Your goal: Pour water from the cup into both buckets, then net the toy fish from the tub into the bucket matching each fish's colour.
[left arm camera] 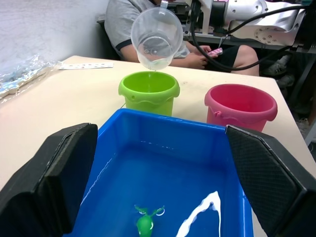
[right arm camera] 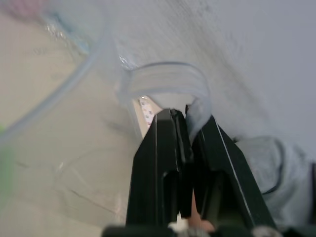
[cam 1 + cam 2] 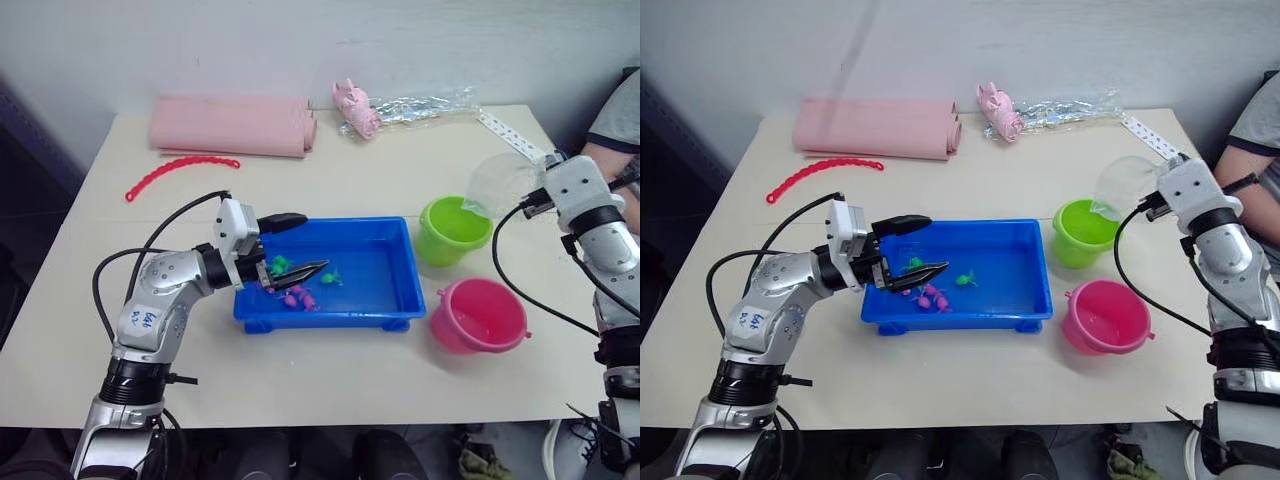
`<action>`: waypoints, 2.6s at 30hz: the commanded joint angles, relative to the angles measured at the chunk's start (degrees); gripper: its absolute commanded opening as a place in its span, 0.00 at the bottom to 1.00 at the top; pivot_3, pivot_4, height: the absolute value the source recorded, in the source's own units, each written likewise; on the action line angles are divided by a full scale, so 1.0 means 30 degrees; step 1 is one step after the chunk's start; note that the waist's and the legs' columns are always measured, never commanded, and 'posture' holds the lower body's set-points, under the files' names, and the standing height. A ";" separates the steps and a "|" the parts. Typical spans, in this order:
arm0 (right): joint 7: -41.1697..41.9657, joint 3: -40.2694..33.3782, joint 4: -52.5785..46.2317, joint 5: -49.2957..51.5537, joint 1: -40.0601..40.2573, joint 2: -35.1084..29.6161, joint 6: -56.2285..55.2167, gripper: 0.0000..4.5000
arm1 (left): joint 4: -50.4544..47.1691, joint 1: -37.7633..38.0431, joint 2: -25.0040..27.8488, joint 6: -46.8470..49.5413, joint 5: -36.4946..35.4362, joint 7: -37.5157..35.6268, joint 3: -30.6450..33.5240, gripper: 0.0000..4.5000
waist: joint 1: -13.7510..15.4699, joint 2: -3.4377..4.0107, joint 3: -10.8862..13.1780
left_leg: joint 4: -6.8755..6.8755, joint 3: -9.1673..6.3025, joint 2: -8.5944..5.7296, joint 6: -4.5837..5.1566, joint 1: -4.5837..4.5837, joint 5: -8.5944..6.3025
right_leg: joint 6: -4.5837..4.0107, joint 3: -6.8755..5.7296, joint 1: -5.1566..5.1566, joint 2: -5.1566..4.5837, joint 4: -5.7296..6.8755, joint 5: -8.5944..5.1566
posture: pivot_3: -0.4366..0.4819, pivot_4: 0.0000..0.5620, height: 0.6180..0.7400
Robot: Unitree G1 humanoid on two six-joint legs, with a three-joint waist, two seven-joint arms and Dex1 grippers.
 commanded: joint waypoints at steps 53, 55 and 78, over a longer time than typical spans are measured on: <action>0.0745 -0.9671 -0.5767 0.8691 1.3233 0.3272 0.6873 0.97 | -0.1808 0.1309 0.0809 0.0300 -0.2122 -0.3635 -0.1135 1.00 | 0.0087 0.0001 -0.0001 | -0.0032 0.0021 -0.0003 0.0003 0.0042 -0.0005 | 0.0000 0.0049 0.0015 -0.0007 -0.0086 -0.0001 | 0.48 0.27 1.00; 0.0789 -1.0033 -0.6797 0.8879 1.4085 0.3402 0.7209 0.97 | -0.1692 0.1314 0.0779 0.0225 -0.2052 -0.3647 -0.1136 1.00 | 0.0061 0.0001 -0.0001 | -0.0030 0.0027 -0.0005 0.0003 0.0044 -0.0005 | 0.0000 0.0053 0.0018 -0.0008 -0.0094 0.0000 | 0.48 0.27 1.00; 0.9814 -0.5345 -2.0497 1.3128 1.1328 -0.0202 0.5285 0.97 | 0.1596 0.5355 0.2991 -0.2714 -0.1242 0.0218 0.7771 1.00 | -0.0140 -0.0100 0.0032 | -0.0056 0.0015 0.0021 -0.0012 0.0078 -0.0026 | 0.0003 0.0046 0.0017 0.0001 -0.0104 0.0000 | 0.48 0.27 1.00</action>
